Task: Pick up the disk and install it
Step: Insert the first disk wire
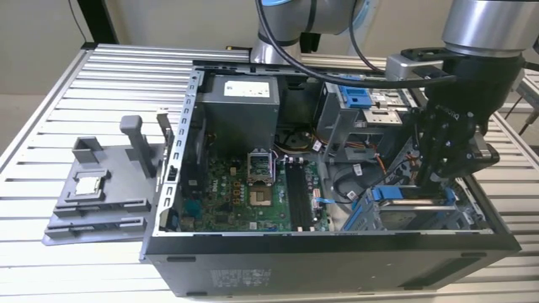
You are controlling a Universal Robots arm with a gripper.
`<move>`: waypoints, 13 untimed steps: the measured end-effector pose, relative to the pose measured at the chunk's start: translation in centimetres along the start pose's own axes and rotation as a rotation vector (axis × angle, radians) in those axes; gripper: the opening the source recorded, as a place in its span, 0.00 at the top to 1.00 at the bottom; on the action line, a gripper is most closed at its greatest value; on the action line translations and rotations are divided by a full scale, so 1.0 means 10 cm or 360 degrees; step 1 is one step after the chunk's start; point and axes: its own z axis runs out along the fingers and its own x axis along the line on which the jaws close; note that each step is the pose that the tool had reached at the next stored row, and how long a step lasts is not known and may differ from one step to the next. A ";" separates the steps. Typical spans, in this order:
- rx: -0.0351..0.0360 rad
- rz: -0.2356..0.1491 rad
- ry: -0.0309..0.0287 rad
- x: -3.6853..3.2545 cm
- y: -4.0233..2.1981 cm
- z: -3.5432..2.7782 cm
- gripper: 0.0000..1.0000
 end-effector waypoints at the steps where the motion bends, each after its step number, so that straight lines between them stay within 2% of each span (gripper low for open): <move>1: 0.0000 0.0000 0.00006 0.000 0.000 0.000 0.00; 5: 0.0000 -0.0001 0.00248 -0.010 0.002 0.028 0.00; 6: 0.0001 -0.0002 0.00282 -0.010 0.002 0.031 0.00; 9: 0.0001 -0.0001 0.00290 -0.007 0.002 0.024 0.00; 13: 0.0000 -0.0002 0.00287 0.010 -0.001 -0.031 0.00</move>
